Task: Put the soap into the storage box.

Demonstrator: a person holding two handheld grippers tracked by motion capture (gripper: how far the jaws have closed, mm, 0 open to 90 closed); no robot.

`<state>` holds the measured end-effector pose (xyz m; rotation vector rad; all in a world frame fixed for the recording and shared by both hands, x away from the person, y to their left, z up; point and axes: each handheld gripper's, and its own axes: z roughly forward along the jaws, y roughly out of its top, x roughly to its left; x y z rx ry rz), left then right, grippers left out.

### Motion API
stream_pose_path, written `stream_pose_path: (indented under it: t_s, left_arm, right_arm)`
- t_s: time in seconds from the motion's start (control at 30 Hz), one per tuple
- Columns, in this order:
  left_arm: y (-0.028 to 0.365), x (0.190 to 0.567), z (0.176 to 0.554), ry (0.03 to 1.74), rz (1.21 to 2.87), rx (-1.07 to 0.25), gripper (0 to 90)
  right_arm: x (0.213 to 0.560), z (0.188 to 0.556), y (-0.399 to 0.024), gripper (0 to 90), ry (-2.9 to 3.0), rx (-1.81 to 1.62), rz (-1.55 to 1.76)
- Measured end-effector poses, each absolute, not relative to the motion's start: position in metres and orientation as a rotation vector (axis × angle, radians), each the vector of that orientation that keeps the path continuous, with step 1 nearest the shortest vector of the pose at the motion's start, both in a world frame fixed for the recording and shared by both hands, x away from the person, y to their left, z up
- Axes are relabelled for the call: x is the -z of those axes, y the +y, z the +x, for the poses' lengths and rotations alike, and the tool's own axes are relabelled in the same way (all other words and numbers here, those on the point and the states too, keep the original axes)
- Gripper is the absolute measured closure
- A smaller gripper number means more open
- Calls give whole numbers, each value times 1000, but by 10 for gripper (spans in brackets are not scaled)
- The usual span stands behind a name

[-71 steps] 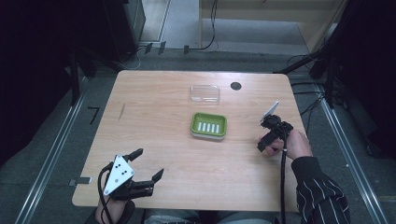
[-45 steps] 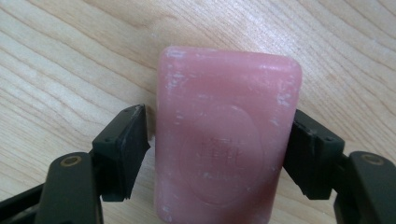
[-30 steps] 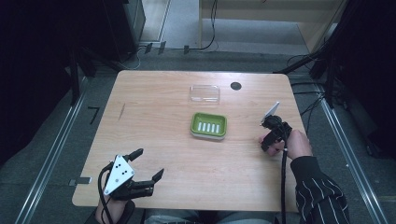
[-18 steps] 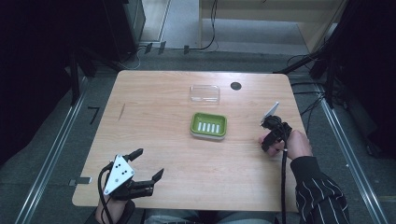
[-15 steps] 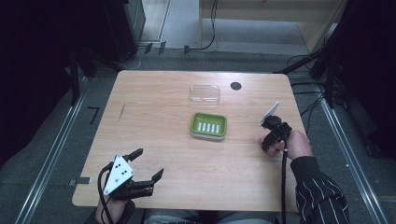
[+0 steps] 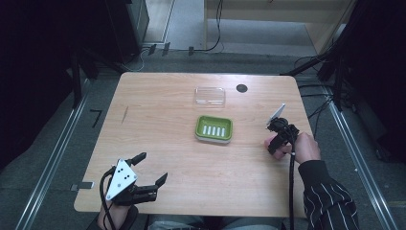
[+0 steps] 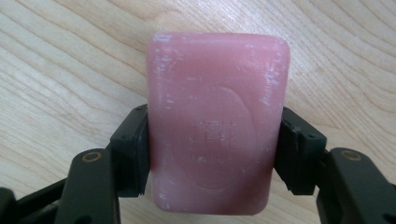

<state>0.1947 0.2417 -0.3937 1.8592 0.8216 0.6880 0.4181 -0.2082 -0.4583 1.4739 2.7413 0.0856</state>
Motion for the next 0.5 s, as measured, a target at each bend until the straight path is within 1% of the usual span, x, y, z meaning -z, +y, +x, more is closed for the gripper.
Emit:
stream_pose_path:
  t_s: [0.5]
  left_arm:
    - [244, 394, 192, 834, 1856, -691, 139]
  right_arm:
    - [448, 416, -197, 384, 2769, -117, 1385]
